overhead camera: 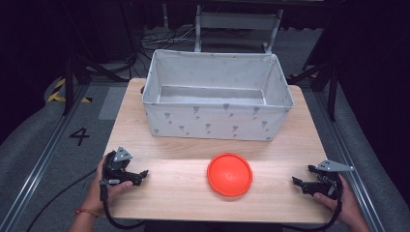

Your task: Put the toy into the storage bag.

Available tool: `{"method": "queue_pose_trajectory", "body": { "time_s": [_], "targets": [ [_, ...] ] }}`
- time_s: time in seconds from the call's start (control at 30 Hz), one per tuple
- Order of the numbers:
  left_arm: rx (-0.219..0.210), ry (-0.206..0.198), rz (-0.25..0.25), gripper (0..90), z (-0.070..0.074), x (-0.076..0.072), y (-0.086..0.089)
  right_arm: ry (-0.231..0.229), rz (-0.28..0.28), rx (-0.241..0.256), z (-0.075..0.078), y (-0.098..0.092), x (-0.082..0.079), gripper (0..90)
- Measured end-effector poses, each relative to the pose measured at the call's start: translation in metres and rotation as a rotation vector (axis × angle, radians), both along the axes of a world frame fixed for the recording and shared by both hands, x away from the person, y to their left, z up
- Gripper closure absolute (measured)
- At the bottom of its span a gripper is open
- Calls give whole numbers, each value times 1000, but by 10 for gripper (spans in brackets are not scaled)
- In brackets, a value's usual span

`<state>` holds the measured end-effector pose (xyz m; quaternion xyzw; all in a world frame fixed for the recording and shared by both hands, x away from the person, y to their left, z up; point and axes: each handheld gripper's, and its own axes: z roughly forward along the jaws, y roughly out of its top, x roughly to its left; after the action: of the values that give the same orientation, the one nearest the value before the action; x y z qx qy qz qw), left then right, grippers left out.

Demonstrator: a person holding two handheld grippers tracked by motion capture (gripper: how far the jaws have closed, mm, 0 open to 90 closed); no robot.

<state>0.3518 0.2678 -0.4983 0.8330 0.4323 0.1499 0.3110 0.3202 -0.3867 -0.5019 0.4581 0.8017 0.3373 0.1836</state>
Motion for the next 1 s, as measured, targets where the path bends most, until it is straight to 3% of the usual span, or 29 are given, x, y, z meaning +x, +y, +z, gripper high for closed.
{"method": "queue_pose_trajectory", "body": {
  "time_s": [0.1, 0.27, 0.47, 0.6, 0.83, 0.87, 0.9, 1.0],
  "targets": [
    [-4, 3, 5, 1, 0, -1, 0, 14, 2, -8, 1, 0, 1, 148],
    [-5, 4, 10, 2, 0, -1, 0, 38, 53, -8, 4, 3, 5, 162],
    [-4, 4, 10, 2, 0, -1, 0, 37, 161, 63, 12, 18, 12, 188],
    [-5, 4, 10, 2, 0, -1, 0, 32, 222, 75, 22, 36, 22, 200],
    [-3, 2, 15, 2, 0, -2, -1, 45, 322, 84, 45, 83, 46, 226],
    [-3, 2, 15, 2, 0, -2, -1, 45, 322, 84, 45, 83, 46, 226],
    [-3, 2, 15, 2, 0, -2, -1, 49, 353, 71, 48, 98, 53, 226],
    [-3, 2, 15, 2, 0, -2, -1, 60, 374, 75, 47, 111, 59, 237]
  ]
}}
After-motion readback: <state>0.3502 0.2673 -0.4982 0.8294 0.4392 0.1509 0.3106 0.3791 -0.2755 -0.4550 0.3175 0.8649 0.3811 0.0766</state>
